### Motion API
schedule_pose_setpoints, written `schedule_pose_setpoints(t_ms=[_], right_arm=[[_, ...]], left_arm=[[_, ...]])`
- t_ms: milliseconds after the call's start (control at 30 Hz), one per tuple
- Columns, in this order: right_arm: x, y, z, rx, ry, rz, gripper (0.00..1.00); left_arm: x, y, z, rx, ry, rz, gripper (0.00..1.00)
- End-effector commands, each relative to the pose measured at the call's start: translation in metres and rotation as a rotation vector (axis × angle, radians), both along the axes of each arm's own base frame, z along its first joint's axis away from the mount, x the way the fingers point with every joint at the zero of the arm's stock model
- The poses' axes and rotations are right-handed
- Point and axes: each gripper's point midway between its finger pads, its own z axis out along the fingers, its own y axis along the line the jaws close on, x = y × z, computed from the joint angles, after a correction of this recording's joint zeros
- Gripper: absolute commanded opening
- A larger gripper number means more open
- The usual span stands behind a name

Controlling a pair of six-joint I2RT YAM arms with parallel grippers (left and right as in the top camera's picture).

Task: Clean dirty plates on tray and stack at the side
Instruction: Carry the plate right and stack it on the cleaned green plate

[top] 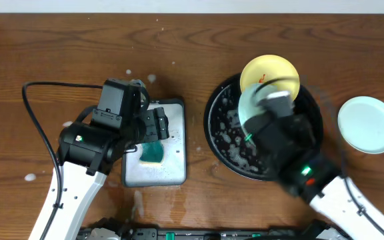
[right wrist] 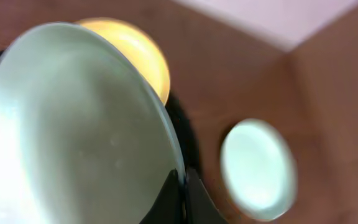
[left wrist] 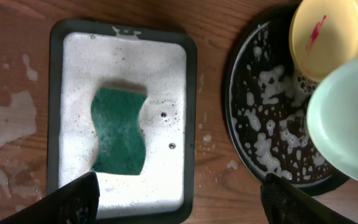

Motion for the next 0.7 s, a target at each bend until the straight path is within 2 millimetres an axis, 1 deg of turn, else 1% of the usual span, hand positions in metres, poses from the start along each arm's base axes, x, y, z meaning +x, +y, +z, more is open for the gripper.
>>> schedule_pose_setpoints(t_ms=[0, 67, 133, 167, 200, 267, 333, 433, 533, 600, 667], right_arm=[[0.014, -0.001, -0.026, 0.468, 0.147, -0.01, 0.01], [0.021, -0.025, -0.029, 0.597, 0.164, -0.066, 0.01], [0.025, -0.061, -0.03, 0.71, 0.155, -0.149, 0.01], [0.025, -0.074, -0.031, 0.741, 0.148, -0.181, 0.01], [0.025, -0.096, -0.034, 0.777, 0.133, -0.245, 0.01], [0.021, -0.139, -0.041, 0.817, 0.105, -0.376, 0.01], [0.012, -0.183, -0.054, 0.857, 0.076, -0.539, 0.01], [-0.002, -0.236, -0.075, 0.931, 0.032, -0.765, 0.01], [-0.012, -0.274, -0.095, 0.991, -0.015, -0.923, 0.01], [-0.013, -0.29, -0.105, 1.001, -0.031, -0.964, 0.01], [-0.015, -0.298, -0.118, 1.01, -0.018, -0.994, 0.01]], left_arm=[[0.001, -0.001, 0.006, -0.005, -0.017, -0.008, 0.83], [0.001, -0.001, 0.006, -0.005, -0.017, -0.008, 0.83], [0.001, -0.001, 0.006, -0.005, -0.017, -0.008, 0.83], [0.001, -0.001, 0.006, -0.005, -0.017, -0.008, 0.84], [0.001, -0.001, 0.006, -0.005, -0.017, -0.008, 0.83], [0.001, -0.001, 0.006, -0.005, -0.017, -0.008, 0.83], [0.001, -0.001, 0.006, -0.005, -0.017, -0.008, 0.83], [0.001, -0.001, 0.006, -0.005, -0.017, -0.008, 0.83], [0.001, -0.001, 0.006, -0.005, -0.017, -0.008, 0.83], [0.001, -0.001, 0.006, -0.005, -0.017, -0.008, 0.83], [0.001, -0.001, 0.006, -0.005, -0.017, -0.008, 0.83]])
